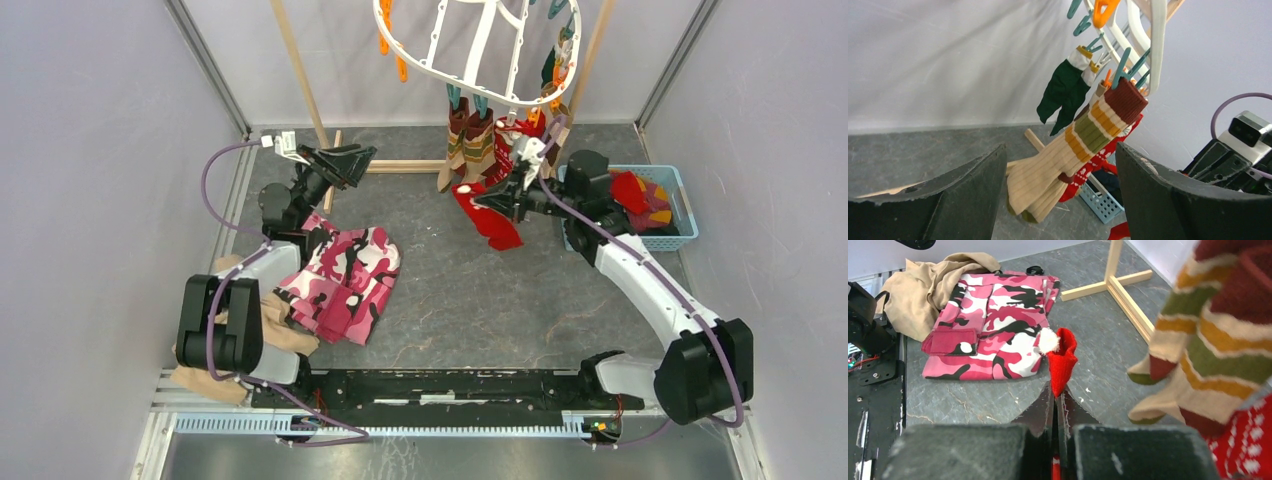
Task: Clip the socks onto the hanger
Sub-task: Rotate the hanger at the clothesline.
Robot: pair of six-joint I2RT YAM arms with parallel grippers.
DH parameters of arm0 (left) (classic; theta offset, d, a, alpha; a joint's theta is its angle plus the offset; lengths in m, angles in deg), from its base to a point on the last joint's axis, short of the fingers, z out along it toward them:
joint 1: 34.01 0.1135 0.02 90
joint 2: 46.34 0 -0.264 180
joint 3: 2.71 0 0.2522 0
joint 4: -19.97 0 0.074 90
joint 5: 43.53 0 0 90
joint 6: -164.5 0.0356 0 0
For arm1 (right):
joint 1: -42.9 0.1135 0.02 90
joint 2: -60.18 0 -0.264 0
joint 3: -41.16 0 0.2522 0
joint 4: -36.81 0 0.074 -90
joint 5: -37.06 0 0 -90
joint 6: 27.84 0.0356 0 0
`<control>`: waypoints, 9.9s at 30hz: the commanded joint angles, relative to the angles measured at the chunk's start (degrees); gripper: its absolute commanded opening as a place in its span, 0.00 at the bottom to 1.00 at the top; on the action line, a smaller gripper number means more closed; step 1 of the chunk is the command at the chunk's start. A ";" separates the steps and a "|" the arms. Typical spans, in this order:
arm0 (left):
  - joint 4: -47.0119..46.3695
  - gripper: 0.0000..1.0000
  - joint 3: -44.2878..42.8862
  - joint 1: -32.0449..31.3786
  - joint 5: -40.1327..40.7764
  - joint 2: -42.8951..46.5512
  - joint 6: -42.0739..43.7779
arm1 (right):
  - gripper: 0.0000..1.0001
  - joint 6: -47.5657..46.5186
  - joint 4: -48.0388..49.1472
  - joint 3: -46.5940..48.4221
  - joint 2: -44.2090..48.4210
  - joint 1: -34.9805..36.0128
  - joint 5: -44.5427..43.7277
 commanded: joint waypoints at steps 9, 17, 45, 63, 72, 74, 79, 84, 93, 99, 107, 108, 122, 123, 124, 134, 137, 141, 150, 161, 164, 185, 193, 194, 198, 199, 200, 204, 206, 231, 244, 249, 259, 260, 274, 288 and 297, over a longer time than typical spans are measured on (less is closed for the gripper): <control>5.65 0.85 0.26 -0.03 2.02 14.18 -4.03 | 0.00 -1.64 -6.14 23.50 -15.06 20.39 -35.86; 14.74 0.86 3.42 -0.02 3.27 23.20 1.91 | 0.00 -0.16 -3.68 30.02 -24.13 25.32 -57.73; 18.31 0.86 -5.68 -0.04 2.02 19.82 -4.99 | 0.00 2.68 0.52 12.19 -7.90 5.34 -59.87; 26.50 0.83 -30.63 -5.01 11.54 2.04 -20.07 | 0.00 5.59 0.82 12.92 -8.05 -3.28 -56.56; 36.87 0.80 -48.82 -6.61 15.75 -9.34 -19.05 | 0.00 6.91 0.06 14.29 -9.06 -3.98 -53.91; 39.10 0.79 -52.34 -6.61 16.10 -11.50 -16.80 | 0.00 7.18 0.07 14.47 -9.50 -3.94 -53.47; 44.06 0.73 -60.64 -6.61 16.59 -15.36 -12.10 | 0.00 7.24 -0.11 15.07 -10.40 -3.91 -53.39; 50.29 0.67 -70.33 -6.61 14.83 -20.73 -9.57 | 0.00 7.42 -0.01 15.18 -10.57 -3.90 -53.18; 53.82 0.32 -80.23 -6.61 12.19 -27.10 -8.25 | 0.00 7.29 -0.01 15.11 -10.52 -3.92 -52.63; 52.30 0.02 -78.65 -6.61 11.60 -25.18 -9.27 | 0.00 7.06 0.50 15.24 -9.98 -3.89 -52.35; 39.88 0.02 -59.74 -7.12 21.88 -11.84 -18.05 | 0.00 7.02 0.34 16.98 -9.31 -3.99 -49.42; 39.28 0.02 -58.77 -7.44 22.71 -10.87 -19.11 | 0.00 7.02 0.51 17.08 -9.19 -3.98 -49.04; 36.95 0.02 -53.95 -22.41 38.31 -5.33 -24.12 | 0.00 4.43 0.84 16.01 -3.37 -4.43 -47.73; 36.22 0.02 -53.08 -23.24 39.35 -4.93 -23.79 | 0.00 4.47 0.75 15.57 -2.85 -4.56 -47.60; 35.58 0.02 -52.07 -23.83 40.63 -4.34 -23.57 | 0.00 4.49 0.47 15.41 -2.33 -4.78 -47.51; 32.73 0.02 -46.46 -25.24 43.56 -0.87 -21.64 | 0.00 2.47 -2.80 15.78 -1.11 -8.59 -46.05; 32.73 0.02 -45.73 -25.24 42.41 -0.38 -21.46 | 0.00 2.08 -3.50 15.08 -0.59 -9.08 -45.08; 32.77 0.02 -45.22 -25.27 39.55 -0.27 -21.38 | 0.00 1.70 -4.03 14.07 0.33 -10.48 -44.13; 38.70 0.52 -44.48 -24.91 33.38 5.23 4.59 | 0.00 2.49 -4.32 12.72 1.98 -13.17 -38.35; 52.90 0.79 -45.57 -10.59 -1.43 5.81 36.13 | 0.00 2.98 -4.48 9.91 3.95 -14.48 -35.73; 42.49 0.79 -42.61 -4.77 -10.21 3.46 28.41 | 0.00 2.60 -5.08 9.49 4.62 -15.02 -34.67; 18.30 0.96 -55.46 -4.41 1.19 -17.70 -13.06 | 0.00 3.30 -7.35 12.87 -0.03 -20.70 -33.62; 25.52 0.88 -62.02 -7.86 6.38 -22.00 -15.99 | 0.00 3.94 -6.88 13.01 -0.13 -20.72 -32.84; 26.17 0.87 -63.07 -8.18 6.72 -22.62 -16.35 | 0.00 3.94 -6.87 12.88 -0.12 -20.69 -32.71; 28.77 0.81 -67.14 -9.33 7.27 -24.67 -16.58 | 0.00 3.94 -6.78 12.60 -0.20 -20.74 -32.48; 28.77 0.78 -67.80 -9.55 7.33 -25.06 -16.90 | 0.00 3.94 -6.69 12.64 -0.21 -20.69 -32.50; 28.90 0.70 -68.28 -9.78 7.46 -25.32 -17.26 | 0.00 3.94 -6.68 12.61 -0.21 -20.69 -32.54; 29.14 0.55 -68.52 -10.51 8.52 -25.29 -17.86 | 0.00 3.94 -6.60 12.79 -0.25 -20.69 -32.37; 29.08 0.43 -68.28 -10.75 9.16 -24.99 -18.56 | 0.00 3.94 -6.60 12.84 -0.17 -20.69 -32.23; 24.85 0.02 -53.94 -17.78 34.85 -9.30 -26.36 | 0.00 7.18 -5.81 15.59 -0.48 -20.69 -33.33; 20.66 0.02 -49.82 -23.56 41.40 -6.83 -27.80 | 0.00 7.48 -6.04 18.48 -1.86 -20.69 -34.89; 19.83 0.02 -47.94 -24.53 43.53 -3.70 -26.21 | 0.00 7.67 -6.69 20.07 -2.74 -20.69 -35.40; 19.76 0.02 -45.61 -27.25 46.46 0.74 -24.40 | 0.00 8.44 -6.33 20.74 -2.80 -20.69 -34.88; 19.84 0.02 -45.92 -27.55 46.18 0.48 -24.55 | 0.00 8.43 -6.42 21.07 -2.89 -20.69 -35.13; 22.67 0.07 -47.85 -28.41 46.27 -4.05 -24.30 | 0.00 7.46 -6.16 20.40 -3.44 -20.69 -36.17; 24.09 0.13 -50.50 -28.16 50.79 -7.75 -21.90 | 0.00 4.68 -5.40 18.18 -1.14 -21.41 -37.70; 25.39 0.24 -51.35 -28.41 46.94 -8.65 -25.46 | 0.00 4.52 -5.77 16.03 2.67 -22.18 -36.87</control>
